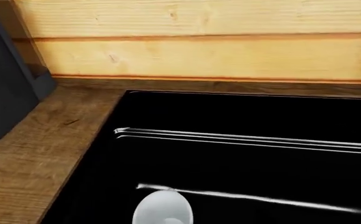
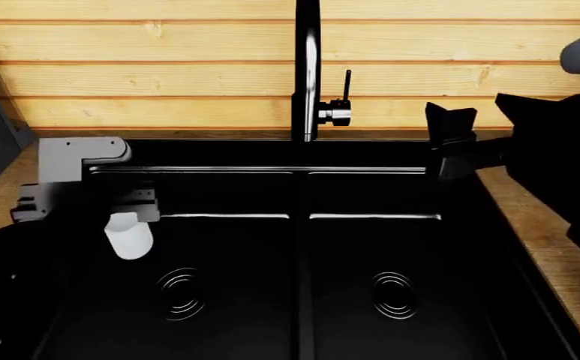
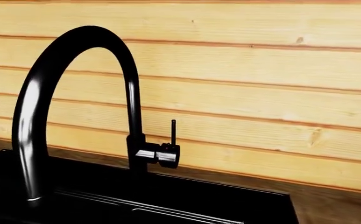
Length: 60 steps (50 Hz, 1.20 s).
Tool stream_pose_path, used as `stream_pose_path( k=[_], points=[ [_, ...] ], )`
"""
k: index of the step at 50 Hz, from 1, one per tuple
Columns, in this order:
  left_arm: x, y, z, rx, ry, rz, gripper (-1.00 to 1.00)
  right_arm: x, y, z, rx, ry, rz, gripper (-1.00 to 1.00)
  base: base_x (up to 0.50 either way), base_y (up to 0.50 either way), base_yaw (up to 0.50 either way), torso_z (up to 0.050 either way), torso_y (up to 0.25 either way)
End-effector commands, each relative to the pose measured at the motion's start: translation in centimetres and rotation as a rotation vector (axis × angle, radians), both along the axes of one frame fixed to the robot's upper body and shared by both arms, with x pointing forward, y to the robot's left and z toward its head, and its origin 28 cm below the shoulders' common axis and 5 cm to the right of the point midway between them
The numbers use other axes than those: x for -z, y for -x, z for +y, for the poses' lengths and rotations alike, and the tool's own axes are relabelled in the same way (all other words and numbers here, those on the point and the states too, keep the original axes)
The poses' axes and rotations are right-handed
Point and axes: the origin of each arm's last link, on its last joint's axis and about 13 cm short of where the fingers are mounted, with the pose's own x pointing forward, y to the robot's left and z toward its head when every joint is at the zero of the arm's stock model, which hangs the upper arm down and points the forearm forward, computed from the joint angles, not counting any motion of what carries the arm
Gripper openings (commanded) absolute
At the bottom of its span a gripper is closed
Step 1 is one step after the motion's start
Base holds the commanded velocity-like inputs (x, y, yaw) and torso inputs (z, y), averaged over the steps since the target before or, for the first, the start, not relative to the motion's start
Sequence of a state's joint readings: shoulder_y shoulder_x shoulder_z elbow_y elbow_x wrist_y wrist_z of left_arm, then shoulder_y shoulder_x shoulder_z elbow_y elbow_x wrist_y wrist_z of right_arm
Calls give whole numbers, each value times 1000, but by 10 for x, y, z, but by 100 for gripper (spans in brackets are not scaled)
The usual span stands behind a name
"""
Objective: Pick the cup and bowl from the sink and place them on the counter for drying.
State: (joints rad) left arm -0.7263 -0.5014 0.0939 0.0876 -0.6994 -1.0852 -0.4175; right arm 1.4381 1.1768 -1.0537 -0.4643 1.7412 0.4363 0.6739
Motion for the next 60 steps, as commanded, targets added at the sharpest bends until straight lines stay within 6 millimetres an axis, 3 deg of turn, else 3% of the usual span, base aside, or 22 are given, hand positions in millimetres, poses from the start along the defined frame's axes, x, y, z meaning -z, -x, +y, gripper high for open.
stream_pose_path(
  k=[1,10,21,22,24,43,60],
  points=[
    [18,-17,-1,-56,38,65,100,-3,-3,9,-42,2,-34,100,0,0,0,0,0],
    [18,-26,3,-37,88,53,100,-4,-8,8,-26,-17,-45,100,0,0,0,0,0],
    [15,-46,10,-130,139,-61,100,1,-10,10,-30,-29,-38,100,0,0,0,0,0],
    [24,-55,7,-86,19,-34,100,-4,-12,7,0,-38,-53,100,0,0,0,0,0],
    [25,-58,4,-80,9,-31,100,-6,-13,6,6,-41,-52,100,0,0,0,0,0],
    [18,-54,5,-85,-118,-57,100,-9,-18,5,30,-57,-63,100,0,0,0,5,-131],
    [11,-52,-2,-122,-112,-89,100,-8,-16,5,33,-52,-73,100,0,0,0,7,-143]
  ],
)
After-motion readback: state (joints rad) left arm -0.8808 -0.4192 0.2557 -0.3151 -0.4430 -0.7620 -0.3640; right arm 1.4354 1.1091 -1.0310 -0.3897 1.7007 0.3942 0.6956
